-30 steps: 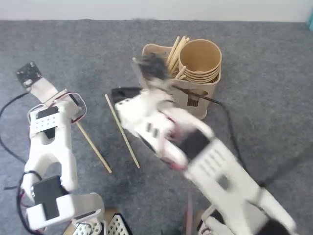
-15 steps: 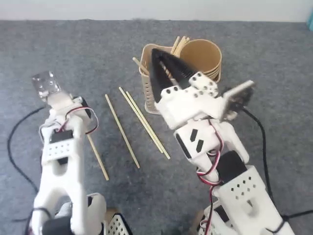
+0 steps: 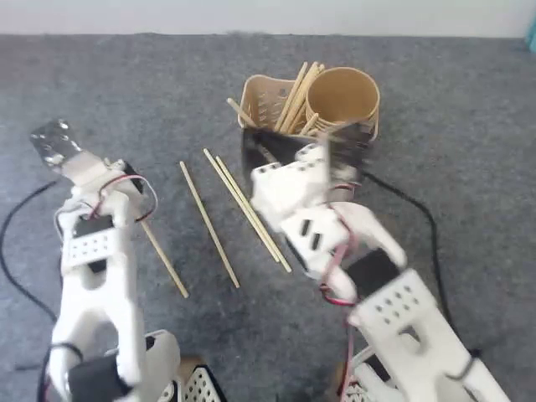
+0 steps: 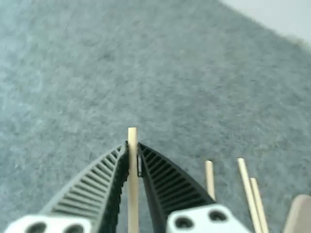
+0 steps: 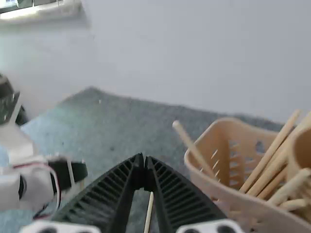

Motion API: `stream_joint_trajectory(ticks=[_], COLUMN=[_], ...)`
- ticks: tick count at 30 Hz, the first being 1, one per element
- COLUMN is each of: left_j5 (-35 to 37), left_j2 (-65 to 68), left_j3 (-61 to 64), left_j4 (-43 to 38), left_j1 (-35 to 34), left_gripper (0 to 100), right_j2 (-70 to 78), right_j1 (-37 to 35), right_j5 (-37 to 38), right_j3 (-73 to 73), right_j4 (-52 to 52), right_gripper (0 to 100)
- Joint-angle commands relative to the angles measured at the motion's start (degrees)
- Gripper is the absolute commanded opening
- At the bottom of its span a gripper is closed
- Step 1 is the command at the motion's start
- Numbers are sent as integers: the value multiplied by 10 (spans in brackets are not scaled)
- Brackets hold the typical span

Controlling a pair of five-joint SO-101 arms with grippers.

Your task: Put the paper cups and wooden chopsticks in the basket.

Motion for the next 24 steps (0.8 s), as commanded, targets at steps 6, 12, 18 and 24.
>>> stream_joint_trajectory(ticks=[6, 12, 18, 24], left_j5=[32, 32, 40, 86], left_j2=[93, 98, 98, 99], left_j3=[-129, -137, -138, -149], left_j4=[48, 33, 23, 24], left_j1=[-55, -86, -102, -140], left_gripper=[13, 13, 13, 13], right_j2=[262, 436, 601, 690], right_j1=[-51, -51, -51, -58], right_j5=[-48, -47, -47, -47], right_j3=[-26, -149, -299, -409], right_j4=[-121, -132, -132, -67], right_gripper=[177, 119, 110, 110])
